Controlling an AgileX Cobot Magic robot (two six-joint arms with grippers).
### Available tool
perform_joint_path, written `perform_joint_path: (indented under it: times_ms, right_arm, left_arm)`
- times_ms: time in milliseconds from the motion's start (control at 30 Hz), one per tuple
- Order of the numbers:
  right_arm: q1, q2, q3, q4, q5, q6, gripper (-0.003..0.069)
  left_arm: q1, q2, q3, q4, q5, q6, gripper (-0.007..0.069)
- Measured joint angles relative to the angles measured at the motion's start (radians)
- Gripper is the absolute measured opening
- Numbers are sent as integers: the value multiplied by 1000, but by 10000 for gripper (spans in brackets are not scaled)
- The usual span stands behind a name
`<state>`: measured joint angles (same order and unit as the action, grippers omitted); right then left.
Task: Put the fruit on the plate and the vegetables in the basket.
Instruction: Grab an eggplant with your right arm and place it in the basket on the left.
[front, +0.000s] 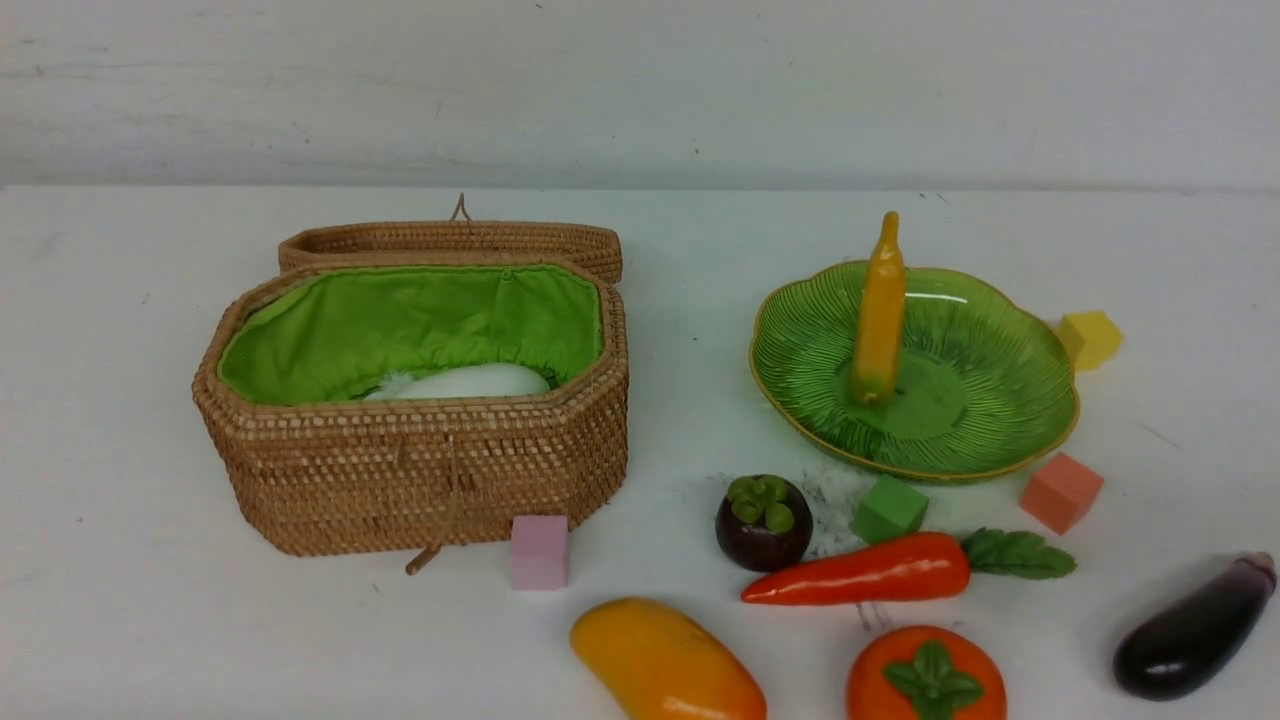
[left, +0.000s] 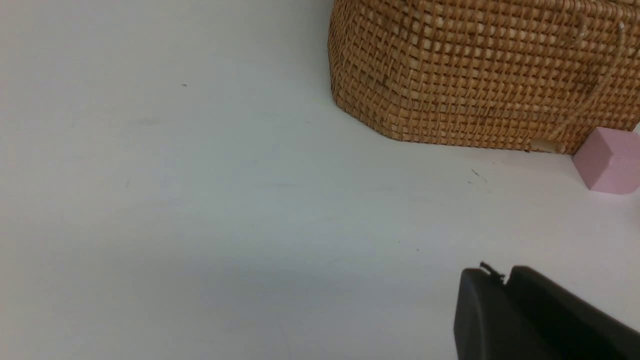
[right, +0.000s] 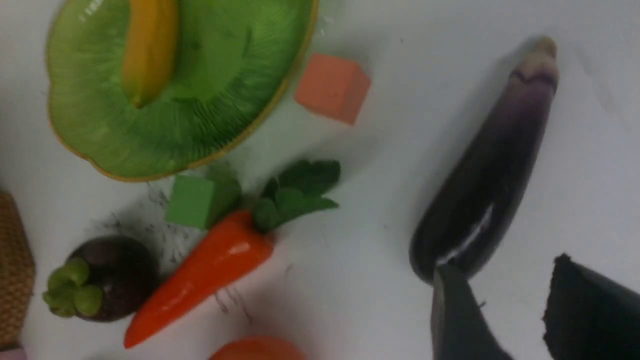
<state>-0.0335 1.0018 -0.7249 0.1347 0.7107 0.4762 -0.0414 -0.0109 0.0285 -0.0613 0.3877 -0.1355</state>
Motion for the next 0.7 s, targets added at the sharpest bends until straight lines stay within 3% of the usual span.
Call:
perform_joint_path:
  times_ms: [200,233,300,367,567,700]
  right_arm:
    - [0,257,-150,76,151,5,505]
    - [0,257,-153,76,153,6,505]
    - [0,349,-185,68,160,43,608]
    - [0,399,-199,41,160,93,652]
    - [0,510,-209,-15,136,192,665]
    - [0,588,-209,-24,116,227,621]
  left_arm:
    - [0,0,1,0,0,0,61]
    - [0,0,1,0,0,0,61]
    - [0,0,1,0,0,0,64]
    - [0,0,1,0,0,0,66]
    - [0,0,1,0,0,0,72]
    - [0,0,2,0,0,0,74]
